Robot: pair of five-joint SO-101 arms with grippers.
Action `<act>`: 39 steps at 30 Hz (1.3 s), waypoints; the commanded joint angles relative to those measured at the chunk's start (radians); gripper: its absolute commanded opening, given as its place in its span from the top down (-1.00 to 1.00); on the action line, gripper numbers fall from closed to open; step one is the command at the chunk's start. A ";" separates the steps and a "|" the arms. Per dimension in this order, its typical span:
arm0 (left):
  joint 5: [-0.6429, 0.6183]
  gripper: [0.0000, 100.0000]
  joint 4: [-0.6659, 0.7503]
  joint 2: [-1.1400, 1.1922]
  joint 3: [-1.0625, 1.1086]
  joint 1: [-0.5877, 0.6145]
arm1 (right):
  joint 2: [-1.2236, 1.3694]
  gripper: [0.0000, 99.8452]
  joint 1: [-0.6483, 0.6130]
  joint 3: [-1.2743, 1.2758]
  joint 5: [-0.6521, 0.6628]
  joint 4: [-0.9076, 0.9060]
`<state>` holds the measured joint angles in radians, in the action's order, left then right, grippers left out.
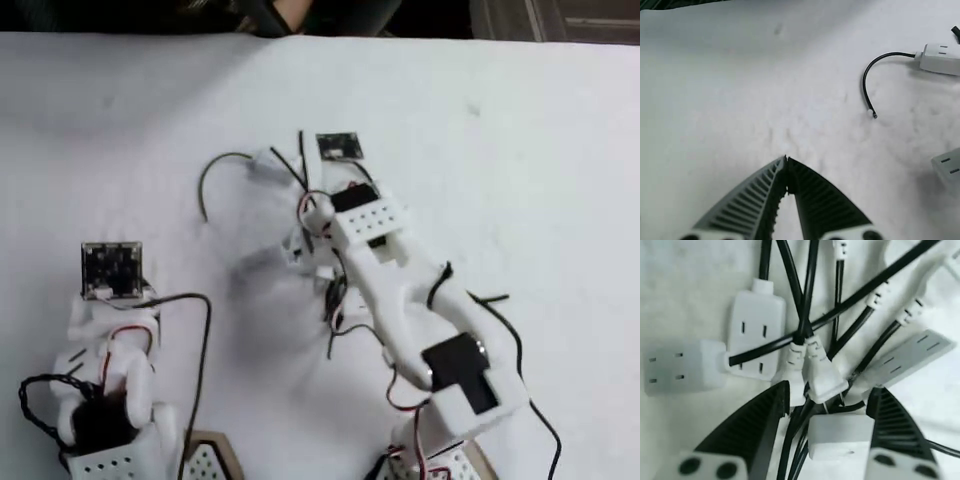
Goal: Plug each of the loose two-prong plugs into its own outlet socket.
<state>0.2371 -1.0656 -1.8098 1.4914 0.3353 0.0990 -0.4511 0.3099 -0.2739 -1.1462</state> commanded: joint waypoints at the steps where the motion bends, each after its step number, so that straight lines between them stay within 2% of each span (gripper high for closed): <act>1: -0.002 0.95 0.018 -0.012 -0.006 0.004 | 0.050 0.51 0.025 -0.068 -0.002 0.005; 10: -0.002 0.95 0.017 -0.012 -0.005 0.004 | 0.165 0.51 0.022 -0.084 0.000 -0.019; 14: -0.002 0.95 0.017 -0.012 -0.005 0.004 | 0.165 0.52 0.021 -0.086 0.071 -0.065; 16: -0.002 0.95 0.017 -0.012 -0.005 0.002 | 0.165 0.59 0.027 -0.086 0.097 -0.074; 20: -0.002 0.95 0.017 -0.012 -0.005 0.002 | 0.119 0.96 0.033 -0.095 0.187 -0.081; 21: -0.002 0.95 0.017 -0.012 -0.005 0.002 | 0.097 0.98 0.039 -0.095 0.209 -0.093; 23: 0.000 0.95 0.017 -0.012 -0.002 0.002 | 0.045 0.91 0.045 -0.101 0.224 -0.142; 31: 0.000 0.95 0.018 -0.012 0.003 0.002 | -0.183 0.97 0.148 -0.098 0.233 -0.226; 39: 0.000 0.95 0.018 -0.012 0.003 0.002 | -0.163 0.93 0.226 -0.058 0.479 -0.226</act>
<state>0.2371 -1.0656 -1.8098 1.4991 0.3353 -0.0514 -0.2440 0.2470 0.1465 -1.3625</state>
